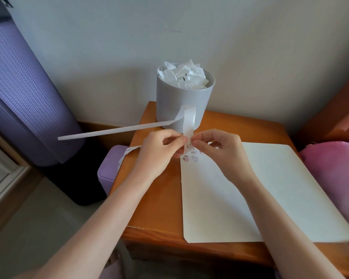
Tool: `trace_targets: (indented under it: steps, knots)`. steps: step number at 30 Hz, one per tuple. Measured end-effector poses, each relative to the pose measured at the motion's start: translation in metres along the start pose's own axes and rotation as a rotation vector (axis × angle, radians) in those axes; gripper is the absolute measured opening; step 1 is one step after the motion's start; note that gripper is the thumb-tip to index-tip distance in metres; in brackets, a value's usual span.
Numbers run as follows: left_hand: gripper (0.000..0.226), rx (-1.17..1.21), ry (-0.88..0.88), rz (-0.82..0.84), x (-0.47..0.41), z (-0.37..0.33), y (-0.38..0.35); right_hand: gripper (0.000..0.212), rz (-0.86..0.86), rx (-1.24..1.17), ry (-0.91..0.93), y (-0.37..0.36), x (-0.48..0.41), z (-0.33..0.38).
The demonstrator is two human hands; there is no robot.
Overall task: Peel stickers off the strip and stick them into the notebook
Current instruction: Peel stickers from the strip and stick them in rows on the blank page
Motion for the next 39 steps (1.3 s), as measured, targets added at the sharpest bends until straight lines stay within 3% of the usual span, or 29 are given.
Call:
trace_targets:
  steps: [27, 39]
  knots:
    - [0.004, 0.028, 0.035, 0.042, 0.0015, -0.0009, -0.0012, 0.009, -0.001, -0.021, -0.017, -0.0002, 0.0008, -0.0001]
    - [0.007, 0.010, 0.064, -0.016, -0.0011, 0.0036, -0.0014, 0.008, 0.054, 0.165, 0.032, 0.0000, -0.0002, 0.0016]
Point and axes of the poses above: each hand's wrist, its own x-axis away from the middle knuckle, its own y-axis out of the back of the hand, z = x × y, the point moved 3 cm from there along -x, towards the middle knuckle, and after that the axes turned 5 degrees about -x, right-handed, at the moved point
